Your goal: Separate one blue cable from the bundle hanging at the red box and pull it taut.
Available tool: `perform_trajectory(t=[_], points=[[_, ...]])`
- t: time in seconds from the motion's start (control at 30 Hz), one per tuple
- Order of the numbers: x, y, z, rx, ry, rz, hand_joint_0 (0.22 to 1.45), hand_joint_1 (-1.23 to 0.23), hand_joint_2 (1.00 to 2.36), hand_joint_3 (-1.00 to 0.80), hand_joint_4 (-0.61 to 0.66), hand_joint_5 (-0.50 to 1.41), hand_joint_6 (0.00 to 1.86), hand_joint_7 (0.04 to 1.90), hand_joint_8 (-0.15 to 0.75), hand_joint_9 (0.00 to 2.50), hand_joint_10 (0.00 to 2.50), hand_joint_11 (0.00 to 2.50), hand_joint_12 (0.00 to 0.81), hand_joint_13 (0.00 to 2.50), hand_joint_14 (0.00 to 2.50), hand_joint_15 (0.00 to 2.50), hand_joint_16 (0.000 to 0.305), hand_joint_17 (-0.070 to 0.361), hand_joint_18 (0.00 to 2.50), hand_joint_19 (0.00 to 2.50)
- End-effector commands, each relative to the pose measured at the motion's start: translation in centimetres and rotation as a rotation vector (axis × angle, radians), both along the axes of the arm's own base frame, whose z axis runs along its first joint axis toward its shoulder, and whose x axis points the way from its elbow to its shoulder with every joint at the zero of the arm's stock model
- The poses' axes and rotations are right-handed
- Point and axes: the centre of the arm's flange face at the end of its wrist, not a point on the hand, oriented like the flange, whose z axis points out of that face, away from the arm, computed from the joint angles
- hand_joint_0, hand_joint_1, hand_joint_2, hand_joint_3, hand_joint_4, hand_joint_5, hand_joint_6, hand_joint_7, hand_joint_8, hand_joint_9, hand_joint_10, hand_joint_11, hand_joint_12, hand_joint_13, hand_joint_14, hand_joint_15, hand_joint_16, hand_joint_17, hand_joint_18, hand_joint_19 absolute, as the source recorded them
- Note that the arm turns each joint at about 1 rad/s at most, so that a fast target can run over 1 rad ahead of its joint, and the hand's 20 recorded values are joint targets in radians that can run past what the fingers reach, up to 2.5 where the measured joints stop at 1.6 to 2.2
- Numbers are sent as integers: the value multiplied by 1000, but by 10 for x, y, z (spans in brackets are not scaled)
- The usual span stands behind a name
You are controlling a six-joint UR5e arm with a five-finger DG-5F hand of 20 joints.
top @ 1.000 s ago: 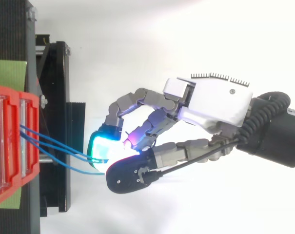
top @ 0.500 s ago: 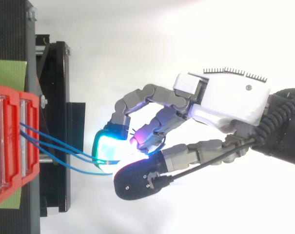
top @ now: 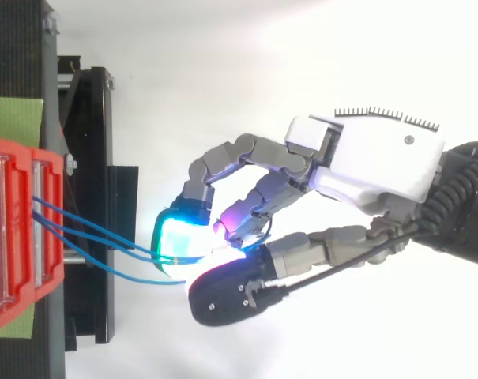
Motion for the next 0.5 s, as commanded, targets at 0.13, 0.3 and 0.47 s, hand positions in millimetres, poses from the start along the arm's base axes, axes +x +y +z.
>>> perform_trajectory(t=[0.13,0.3,0.47], points=[[-3,-1,6,-1,2,-3,659,-619,1000,-500,-33,-231,909,952,238,1011,23,1084,312,860,23,666,44,99,679,664],[-4,-2,7,-5,10,-7,699,-712,1015,-347,-115,-238,933,1055,231,1006,24,1091,312,860,25,662,44,99,687,637],[-4,-1,6,-6,12,-7,762,-790,1017,-321,-125,-247,945,1151,221,1016,22,1098,303,864,23,665,44,99,669,645]])
